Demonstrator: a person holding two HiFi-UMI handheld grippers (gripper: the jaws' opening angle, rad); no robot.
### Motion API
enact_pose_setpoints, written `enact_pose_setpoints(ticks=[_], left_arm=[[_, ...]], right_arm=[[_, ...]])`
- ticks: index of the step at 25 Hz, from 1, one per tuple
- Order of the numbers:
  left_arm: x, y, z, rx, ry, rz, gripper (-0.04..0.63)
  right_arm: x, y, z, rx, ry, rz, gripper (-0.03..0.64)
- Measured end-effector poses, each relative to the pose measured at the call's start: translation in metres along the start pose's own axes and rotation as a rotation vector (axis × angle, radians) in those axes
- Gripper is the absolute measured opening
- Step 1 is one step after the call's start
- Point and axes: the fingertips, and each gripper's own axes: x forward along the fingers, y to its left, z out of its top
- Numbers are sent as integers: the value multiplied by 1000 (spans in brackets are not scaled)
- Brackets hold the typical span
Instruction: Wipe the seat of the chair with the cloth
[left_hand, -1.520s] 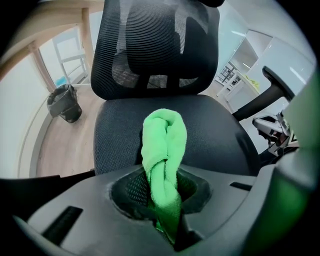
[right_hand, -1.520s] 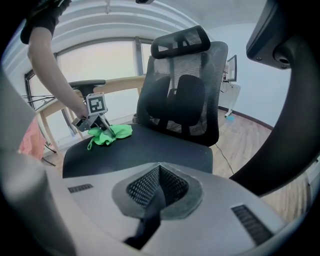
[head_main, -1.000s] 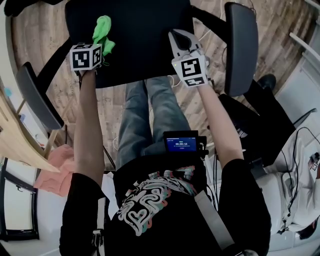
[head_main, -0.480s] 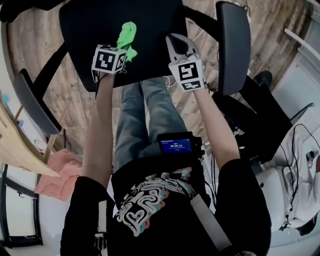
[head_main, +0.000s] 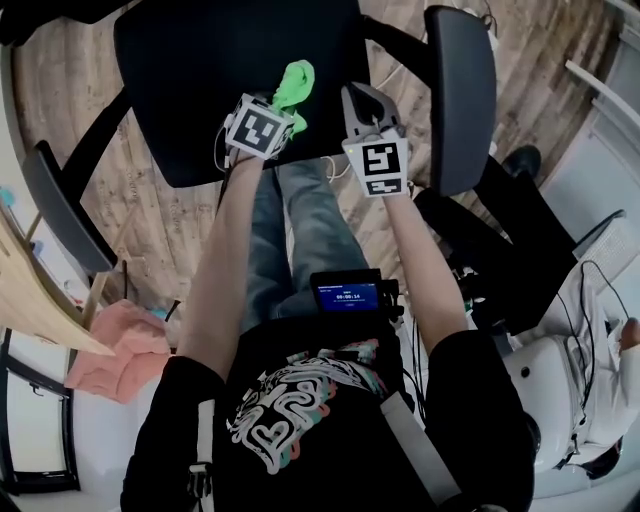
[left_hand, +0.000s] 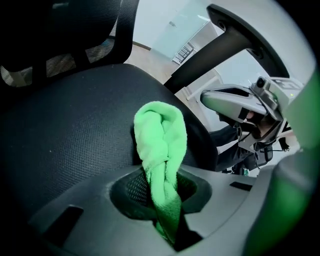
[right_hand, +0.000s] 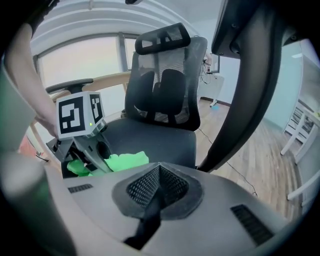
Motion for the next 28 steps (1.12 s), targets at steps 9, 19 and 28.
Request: enact_pose_setpoints(ticks=[9,19,28], left_arm=[[8,-27,-4,103,27,-75,72],[7,-31,-7,-58,-18,-139,72],[-24,1,11,-138,-169,-67,72]], right_arm=[[21,-8,28,-80,-46,26,0],[25,3,35,-81,-70,53,0],[18,-6,48,-18,-93,24,0]])
